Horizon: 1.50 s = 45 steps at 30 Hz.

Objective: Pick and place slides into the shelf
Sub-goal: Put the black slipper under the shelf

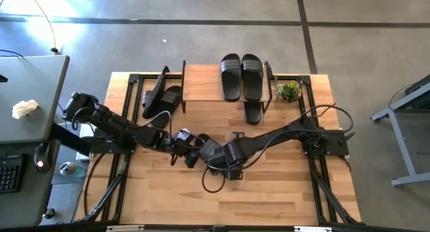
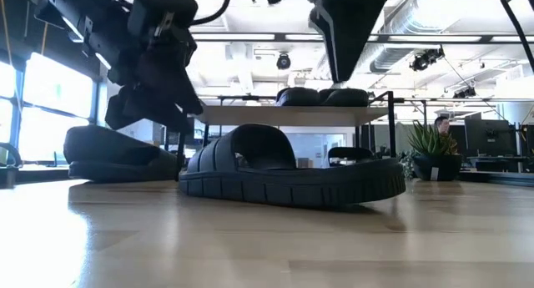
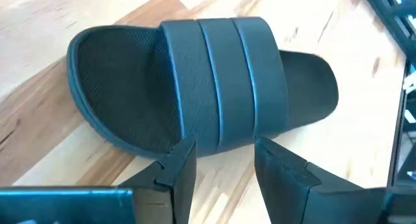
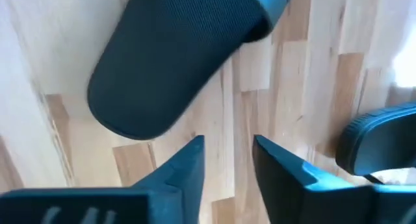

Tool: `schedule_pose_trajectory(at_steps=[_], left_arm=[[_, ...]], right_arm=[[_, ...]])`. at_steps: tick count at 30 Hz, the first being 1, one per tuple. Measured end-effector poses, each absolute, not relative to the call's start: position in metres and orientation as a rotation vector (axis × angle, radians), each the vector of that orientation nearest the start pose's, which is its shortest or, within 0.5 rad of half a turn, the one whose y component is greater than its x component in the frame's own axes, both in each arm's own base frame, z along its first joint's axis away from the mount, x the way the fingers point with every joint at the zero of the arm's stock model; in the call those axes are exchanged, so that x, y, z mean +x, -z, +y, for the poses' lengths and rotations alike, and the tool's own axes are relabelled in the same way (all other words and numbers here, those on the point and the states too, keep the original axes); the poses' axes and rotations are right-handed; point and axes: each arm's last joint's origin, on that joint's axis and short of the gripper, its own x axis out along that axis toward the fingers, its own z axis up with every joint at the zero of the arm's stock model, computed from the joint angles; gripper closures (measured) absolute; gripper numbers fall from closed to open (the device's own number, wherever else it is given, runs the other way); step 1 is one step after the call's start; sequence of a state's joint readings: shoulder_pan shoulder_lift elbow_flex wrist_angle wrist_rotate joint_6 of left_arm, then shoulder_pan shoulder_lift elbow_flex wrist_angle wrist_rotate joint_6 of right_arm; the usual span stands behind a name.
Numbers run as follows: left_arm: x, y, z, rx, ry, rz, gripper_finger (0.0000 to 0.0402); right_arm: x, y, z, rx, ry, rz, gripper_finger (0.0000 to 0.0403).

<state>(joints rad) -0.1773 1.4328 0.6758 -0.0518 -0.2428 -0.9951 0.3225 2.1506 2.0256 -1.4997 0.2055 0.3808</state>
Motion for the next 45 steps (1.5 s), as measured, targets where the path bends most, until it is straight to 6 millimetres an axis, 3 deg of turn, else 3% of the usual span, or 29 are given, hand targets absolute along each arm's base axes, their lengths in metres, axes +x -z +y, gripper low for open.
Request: schedule_pose_trajectory(at_steps=[5,9,14,18,25,32,45], left_arm=[[0.261,-0.171,-0.052,-0.753,-0.401,0.735,0.0264],[0.253,-0.168,-0.069,-0.734,-0.379,0.783,0.0264],[0.245,-0.168,-0.092,-0.724,-0.384,0.768,0.0264],[0.242,-0.162,-0.101,-0.691,-0.426,0.753,0.0264],[0.253,-0.136,-0.105,-0.678,-0.477,0.759,0.0264],[0.268,-0.112,-0.093,-0.745,-0.553,0.74,0.0264],[0.288,-0.113,-0.051,-0.777,-0.587,0.666,0.0263]], right_arm=[[0.388,-0.251,0.111,-0.099,0.204,1.576,0.0343],[0.378,-0.255,0.1,-0.006,0.159,1.506,0.0391],[0.352,-0.256,0.086,0.183,0.109,1.329,0.0395],[0.328,-0.238,0.08,0.359,0.072,1.222,0.0401],[0.303,-0.186,0.078,0.552,0.122,1.15,0.0403],[0.297,-0.165,0.082,0.604,0.119,1.075,0.0403],[0.292,-0.155,0.089,0.561,0.141,1.114,0.0403]])
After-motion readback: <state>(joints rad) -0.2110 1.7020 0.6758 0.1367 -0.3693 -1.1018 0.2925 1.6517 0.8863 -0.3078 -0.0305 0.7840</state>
